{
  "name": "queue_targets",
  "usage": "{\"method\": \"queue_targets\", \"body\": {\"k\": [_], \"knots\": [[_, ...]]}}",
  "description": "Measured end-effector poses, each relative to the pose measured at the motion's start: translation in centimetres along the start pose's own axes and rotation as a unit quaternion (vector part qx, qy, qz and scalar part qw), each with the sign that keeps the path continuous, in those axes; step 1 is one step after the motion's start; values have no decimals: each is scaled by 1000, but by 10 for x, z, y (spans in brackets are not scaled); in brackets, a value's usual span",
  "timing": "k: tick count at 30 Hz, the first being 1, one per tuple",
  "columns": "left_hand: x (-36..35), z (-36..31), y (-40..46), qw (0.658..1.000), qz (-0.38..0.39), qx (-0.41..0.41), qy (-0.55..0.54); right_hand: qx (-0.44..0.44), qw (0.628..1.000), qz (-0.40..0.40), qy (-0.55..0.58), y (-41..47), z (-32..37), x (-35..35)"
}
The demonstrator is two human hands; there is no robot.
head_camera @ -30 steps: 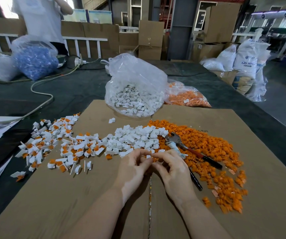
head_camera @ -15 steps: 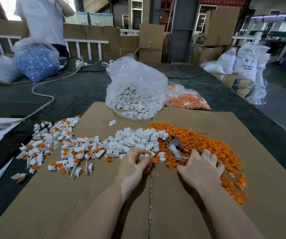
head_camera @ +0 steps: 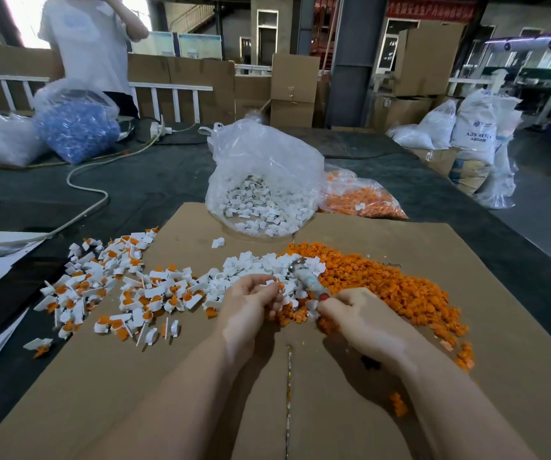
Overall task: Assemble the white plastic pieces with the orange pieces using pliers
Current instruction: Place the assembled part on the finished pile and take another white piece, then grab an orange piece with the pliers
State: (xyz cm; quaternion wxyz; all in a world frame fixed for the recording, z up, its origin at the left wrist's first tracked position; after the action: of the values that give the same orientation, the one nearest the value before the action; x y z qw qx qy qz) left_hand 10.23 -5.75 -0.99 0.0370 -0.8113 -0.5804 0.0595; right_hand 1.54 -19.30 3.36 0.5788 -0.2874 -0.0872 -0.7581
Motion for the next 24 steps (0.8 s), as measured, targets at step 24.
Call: {"method": "queue_targets", "body": {"k": [24], "knots": [[8, -10, 14, 994, -84, 10, 68, -63, 975, 123, 171, -9, 10, -27]]}}
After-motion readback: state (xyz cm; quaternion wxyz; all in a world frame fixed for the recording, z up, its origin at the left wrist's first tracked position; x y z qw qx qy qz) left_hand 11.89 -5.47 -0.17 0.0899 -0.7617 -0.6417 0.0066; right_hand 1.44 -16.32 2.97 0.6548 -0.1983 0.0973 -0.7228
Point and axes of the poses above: each hand's wrist, its own y-axis towards the middle knuckle, its own x-axis out of the back of the hand, z = x × y, the point moved 5 cm from there along y, towards the middle knuckle, and after that the axes turned 13 degrees about y, right-handed, at the moved point
